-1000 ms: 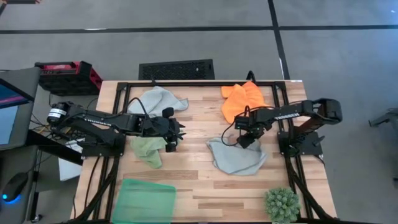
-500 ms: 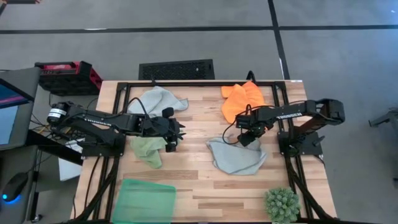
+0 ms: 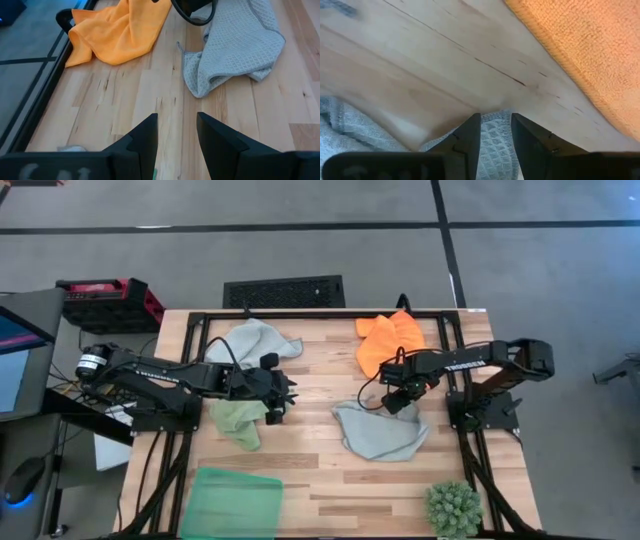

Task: Fold microfiber towels
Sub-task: Fold the bottom gray microfiber cloth

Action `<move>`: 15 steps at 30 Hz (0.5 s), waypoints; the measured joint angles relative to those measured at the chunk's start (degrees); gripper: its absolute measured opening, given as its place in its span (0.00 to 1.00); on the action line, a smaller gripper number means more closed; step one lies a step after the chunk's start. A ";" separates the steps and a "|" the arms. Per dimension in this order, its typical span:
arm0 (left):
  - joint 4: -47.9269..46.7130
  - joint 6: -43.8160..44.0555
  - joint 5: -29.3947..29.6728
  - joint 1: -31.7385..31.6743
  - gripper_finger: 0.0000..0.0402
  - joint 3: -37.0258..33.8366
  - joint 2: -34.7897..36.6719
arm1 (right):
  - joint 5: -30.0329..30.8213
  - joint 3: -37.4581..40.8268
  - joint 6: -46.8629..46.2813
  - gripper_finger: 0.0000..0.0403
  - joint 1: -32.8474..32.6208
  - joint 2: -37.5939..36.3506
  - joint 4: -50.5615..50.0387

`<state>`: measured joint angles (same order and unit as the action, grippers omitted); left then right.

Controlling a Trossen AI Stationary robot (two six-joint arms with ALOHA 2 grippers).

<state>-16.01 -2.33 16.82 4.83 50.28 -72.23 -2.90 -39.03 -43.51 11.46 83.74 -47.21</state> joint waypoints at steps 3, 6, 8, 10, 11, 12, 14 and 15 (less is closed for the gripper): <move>-0.06 0.00 0.00 0.01 0.32 0.00 0.00 | -0.02 0.00 0.00 0.33 -0.02 0.01 0.01; -0.09 0.00 0.00 0.01 0.32 0.00 0.00 | -0.05 -0.13 0.05 0.33 -0.01 1.40 0.07; -0.12 0.00 0.00 0.00 0.32 0.00 0.00 | -0.27 -0.39 0.34 0.33 0.00 2.77 -0.11; -0.24 0.00 0.00 0.01 0.32 -0.02 0.00 | -0.31 -0.56 1.06 0.33 -0.06 4.41 -0.14; -0.24 0.00 0.00 0.01 0.32 -0.02 0.00 | -0.32 -0.67 1.75 0.33 -0.07 4.91 -0.14; -0.30 0.00 0.00 0.01 0.32 -0.02 0.00 | -0.33 -0.70 2.19 0.33 -0.04 5.13 -0.14; -0.56 0.00 0.00 0.01 0.32 -0.02 0.00 | -0.32 -0.73 2.84 0.32 -0.11 5.27 -0.06; -0.66 -0.01 0.00 0.01 0.32 -0.02 0.00 | -0.25 -0.84 2.87 0.30 -0.13 5.29 -0.09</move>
<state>-16.67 -2.33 16.82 4.84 50.26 -72.23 -3.15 -39.87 -40.64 11.33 89.03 -47.30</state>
